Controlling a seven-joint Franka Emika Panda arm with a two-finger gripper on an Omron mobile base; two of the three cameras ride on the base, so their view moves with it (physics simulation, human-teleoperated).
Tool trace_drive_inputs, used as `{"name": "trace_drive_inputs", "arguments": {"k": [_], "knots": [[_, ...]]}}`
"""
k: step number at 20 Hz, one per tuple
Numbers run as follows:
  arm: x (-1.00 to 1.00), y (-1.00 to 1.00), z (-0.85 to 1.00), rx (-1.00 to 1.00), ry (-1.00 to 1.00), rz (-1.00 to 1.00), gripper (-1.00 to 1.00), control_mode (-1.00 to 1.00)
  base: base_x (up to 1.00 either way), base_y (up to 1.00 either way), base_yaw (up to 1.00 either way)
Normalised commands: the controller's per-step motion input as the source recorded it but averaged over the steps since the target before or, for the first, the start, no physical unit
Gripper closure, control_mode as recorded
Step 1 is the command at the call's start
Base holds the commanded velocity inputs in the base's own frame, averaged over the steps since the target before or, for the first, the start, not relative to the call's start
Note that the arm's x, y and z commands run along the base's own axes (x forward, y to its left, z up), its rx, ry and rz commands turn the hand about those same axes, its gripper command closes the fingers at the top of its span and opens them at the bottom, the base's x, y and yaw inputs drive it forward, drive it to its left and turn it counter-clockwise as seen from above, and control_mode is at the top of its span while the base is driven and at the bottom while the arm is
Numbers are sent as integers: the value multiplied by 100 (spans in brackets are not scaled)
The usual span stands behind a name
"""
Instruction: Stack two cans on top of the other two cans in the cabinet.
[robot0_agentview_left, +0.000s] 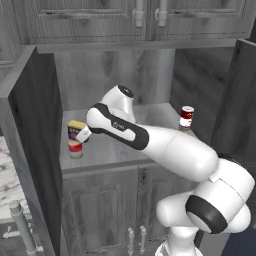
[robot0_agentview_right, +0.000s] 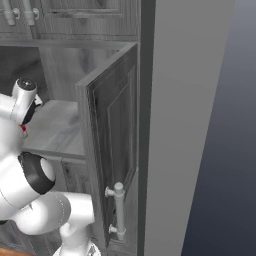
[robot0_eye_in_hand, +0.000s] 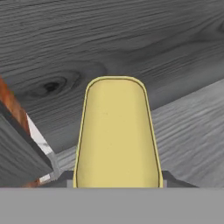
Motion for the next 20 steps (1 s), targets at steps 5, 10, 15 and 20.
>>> {"name": "trace_drive_inputs", "arguments": {"k": [5,10,15,20], "knots": [[5,21,-4,0,0,0,100,-100,0,0,0],[0,8,-9,-2,-3,0,100,-100,0,0,0],[-1,0,-10,-3,-6,0,100,-100,0,0,0],[0,0,-11,-3,-6,0,100,-100,0,0,0]]}}
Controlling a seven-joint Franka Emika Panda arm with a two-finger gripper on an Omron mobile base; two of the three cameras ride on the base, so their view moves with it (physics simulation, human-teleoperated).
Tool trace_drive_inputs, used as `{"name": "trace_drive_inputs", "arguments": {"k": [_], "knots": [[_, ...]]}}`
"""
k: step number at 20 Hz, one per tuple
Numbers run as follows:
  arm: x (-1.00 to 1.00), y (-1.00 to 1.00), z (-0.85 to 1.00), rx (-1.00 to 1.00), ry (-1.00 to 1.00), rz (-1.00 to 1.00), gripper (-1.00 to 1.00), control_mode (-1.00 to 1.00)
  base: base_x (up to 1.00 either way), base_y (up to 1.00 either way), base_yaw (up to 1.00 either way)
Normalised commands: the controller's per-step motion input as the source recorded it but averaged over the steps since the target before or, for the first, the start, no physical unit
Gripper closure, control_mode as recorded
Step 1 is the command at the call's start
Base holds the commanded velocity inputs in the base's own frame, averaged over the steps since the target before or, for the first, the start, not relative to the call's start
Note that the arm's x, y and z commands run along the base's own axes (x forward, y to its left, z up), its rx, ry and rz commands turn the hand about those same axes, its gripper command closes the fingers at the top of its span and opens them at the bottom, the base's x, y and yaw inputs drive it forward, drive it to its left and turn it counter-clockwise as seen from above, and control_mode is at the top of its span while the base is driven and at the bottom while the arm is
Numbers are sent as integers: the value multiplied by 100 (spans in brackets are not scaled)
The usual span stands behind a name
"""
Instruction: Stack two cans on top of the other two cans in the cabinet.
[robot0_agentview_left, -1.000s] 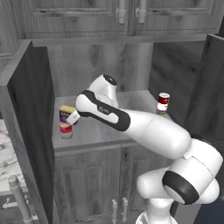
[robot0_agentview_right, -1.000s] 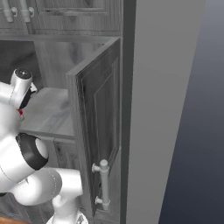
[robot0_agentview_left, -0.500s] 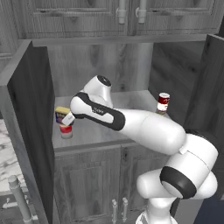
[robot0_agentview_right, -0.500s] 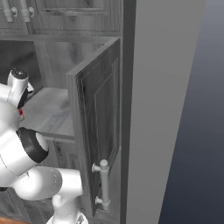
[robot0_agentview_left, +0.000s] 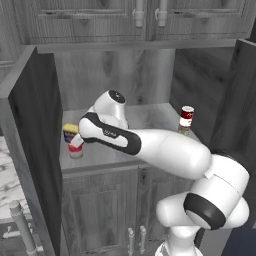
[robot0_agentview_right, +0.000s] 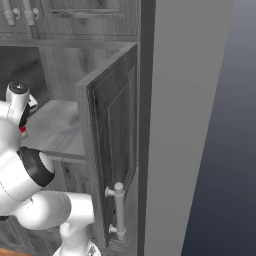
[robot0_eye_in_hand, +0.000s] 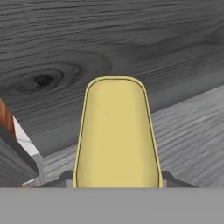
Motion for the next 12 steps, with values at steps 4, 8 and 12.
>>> {"name": "trace_drive_inputs", "arguments": {"k": [4,8,12], "knots": [[0,0,-10,0,-2,0,100,-100,0,0,0],[0,0,-12,0,-2,0,100,-100,0,0,0],[1,0,-9,0,-2,0,100,-100,0,0,0]]}}
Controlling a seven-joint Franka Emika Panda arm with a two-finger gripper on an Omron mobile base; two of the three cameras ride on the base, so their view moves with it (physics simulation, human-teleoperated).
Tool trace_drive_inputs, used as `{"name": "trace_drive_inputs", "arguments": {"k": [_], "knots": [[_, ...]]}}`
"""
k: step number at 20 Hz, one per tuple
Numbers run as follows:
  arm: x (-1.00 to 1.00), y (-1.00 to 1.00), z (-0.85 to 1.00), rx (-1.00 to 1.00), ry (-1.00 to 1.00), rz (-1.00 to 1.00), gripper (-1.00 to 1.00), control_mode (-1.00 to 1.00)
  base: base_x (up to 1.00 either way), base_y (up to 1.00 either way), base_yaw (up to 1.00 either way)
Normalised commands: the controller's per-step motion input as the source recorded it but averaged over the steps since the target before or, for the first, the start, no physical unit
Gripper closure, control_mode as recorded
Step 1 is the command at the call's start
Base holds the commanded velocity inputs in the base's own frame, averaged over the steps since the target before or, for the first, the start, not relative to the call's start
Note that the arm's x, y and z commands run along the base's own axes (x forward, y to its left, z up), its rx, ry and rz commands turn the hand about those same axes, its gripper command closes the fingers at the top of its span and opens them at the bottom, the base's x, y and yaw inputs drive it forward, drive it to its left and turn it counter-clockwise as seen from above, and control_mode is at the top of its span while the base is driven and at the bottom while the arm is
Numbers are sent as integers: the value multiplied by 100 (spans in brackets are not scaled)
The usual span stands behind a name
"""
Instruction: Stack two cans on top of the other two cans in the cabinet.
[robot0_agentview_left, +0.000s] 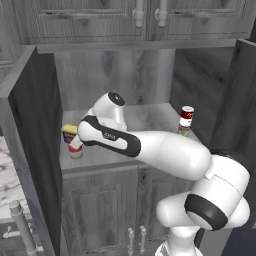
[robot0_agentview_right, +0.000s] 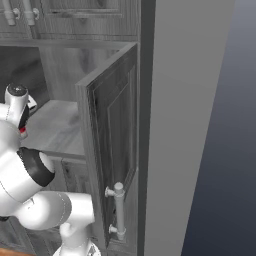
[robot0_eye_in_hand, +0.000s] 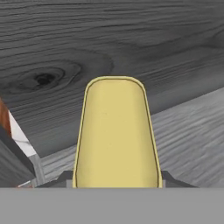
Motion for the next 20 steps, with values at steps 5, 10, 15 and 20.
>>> {"name": "trace_drive_inputs", "arguments": {"k": [5,10,15,20], "knots": [[0,0,-6,-1,-2,0,-100,-100,0,0,0],[0,0,0,0,0,0,-100,-100,0,0,0],[0,-6,0,0,0,0,-100,-100,0,0,0],[-6,-5,0,0,0,0,-100,-100,0,0,0]]}}
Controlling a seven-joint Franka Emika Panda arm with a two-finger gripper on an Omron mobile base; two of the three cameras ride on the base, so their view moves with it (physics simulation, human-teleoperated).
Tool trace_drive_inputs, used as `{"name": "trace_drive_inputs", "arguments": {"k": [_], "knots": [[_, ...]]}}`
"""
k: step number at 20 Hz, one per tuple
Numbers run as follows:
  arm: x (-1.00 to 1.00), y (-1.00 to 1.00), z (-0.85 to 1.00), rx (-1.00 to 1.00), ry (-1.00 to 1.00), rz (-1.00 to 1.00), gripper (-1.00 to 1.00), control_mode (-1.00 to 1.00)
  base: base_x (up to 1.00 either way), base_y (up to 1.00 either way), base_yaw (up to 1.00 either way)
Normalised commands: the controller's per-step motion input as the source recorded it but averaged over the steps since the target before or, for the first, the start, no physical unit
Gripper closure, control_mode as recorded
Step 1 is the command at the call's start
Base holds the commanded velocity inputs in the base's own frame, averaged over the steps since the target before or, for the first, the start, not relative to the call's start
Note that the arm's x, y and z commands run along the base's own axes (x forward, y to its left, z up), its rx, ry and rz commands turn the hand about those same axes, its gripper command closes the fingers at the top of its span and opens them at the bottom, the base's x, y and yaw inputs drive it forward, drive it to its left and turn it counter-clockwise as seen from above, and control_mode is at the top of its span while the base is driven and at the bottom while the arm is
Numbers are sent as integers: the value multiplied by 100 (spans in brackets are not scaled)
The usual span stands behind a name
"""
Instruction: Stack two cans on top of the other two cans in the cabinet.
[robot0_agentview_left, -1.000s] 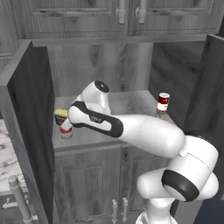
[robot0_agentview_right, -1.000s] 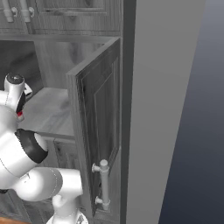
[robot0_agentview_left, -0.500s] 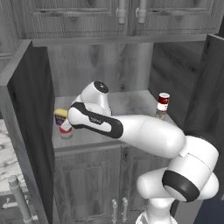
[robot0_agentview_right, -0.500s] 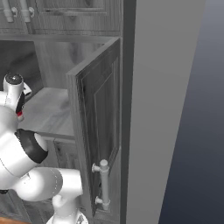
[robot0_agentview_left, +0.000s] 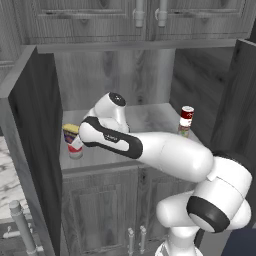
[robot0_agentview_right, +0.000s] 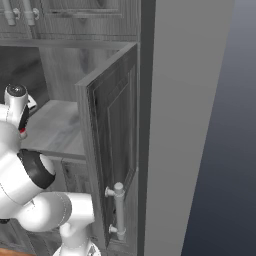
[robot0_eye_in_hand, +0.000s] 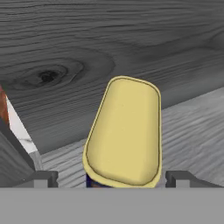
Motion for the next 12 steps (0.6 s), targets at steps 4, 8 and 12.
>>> {"name": "trace_drive_inputs", "arguments": {"k": [4,8,12], "knots": [[-21,-6,0,0,0,0,-100,-100,0,0,0],[-28,-7,0,0,0,0,-100,-100,0,0,0],[-33,-16,0,0,0,-4,-100,-100,0,0,0]]}}
